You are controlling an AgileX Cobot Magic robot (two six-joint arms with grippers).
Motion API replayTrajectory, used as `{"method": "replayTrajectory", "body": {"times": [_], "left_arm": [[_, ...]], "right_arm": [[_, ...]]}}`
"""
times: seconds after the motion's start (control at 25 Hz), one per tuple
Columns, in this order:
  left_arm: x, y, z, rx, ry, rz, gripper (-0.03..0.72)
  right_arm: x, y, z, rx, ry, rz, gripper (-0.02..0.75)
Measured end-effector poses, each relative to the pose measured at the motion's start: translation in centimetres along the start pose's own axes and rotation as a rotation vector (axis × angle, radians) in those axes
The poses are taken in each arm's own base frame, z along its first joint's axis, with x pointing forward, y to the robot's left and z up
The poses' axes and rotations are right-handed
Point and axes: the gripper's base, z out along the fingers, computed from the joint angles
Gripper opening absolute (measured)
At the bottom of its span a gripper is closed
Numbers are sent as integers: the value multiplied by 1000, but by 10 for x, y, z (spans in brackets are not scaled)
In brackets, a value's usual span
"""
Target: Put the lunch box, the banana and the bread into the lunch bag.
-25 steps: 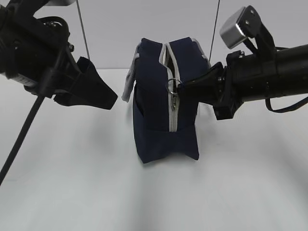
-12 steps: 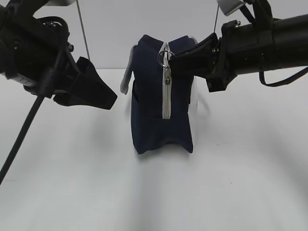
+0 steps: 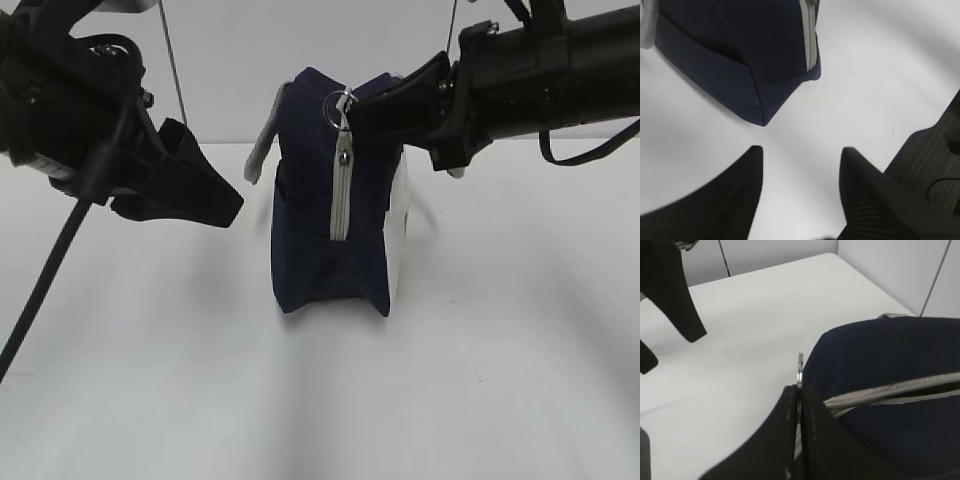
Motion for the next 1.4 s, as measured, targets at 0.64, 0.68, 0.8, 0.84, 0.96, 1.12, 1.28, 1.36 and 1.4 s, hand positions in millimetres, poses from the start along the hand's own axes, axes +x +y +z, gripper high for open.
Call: {"method": "replayTrajectory", "body": {"times": [0.64, 0.68, 0.8, 0.84, 0.96, 1.12, 1.28, 1.36, 1.4], "left_arm": [[-6, -1, 1, 10, -64, 74, 361], [-6, -2, 2, 20, -70, 92, 361], [1, -3, 13, 56, -107, 129, 361], [5, -2, 18, 60, -125, 138, 361], [15, -2, 31, 82, -198, 112, 361], [24, 0, 42, 68, -277, 87, 361], [24, 7, 55, 39, -288, 66, 361], [26, 11, 66, 35, -268, 61, 361], [27, 13, 73, 36, -255, 57, 361]], "right_arm": [[11, -15, 5, 127, 42, 146, -16], [10, -16, 5, 133, 39, 151, -16], [10, -16, 5, 134, 33, 157, -16], [10, -16, 5, 135, 34, 157, -16], [10, -16, 5, 137, 34, 157, -16], [10, -16, 5, 137, 34, 157, -16], [10, -16, 5, 137, 34, 155, -16], [10, -16, 5, 137, 34, 155, -16], [10, -16, 5, 137, 34, 155, -16]]}}
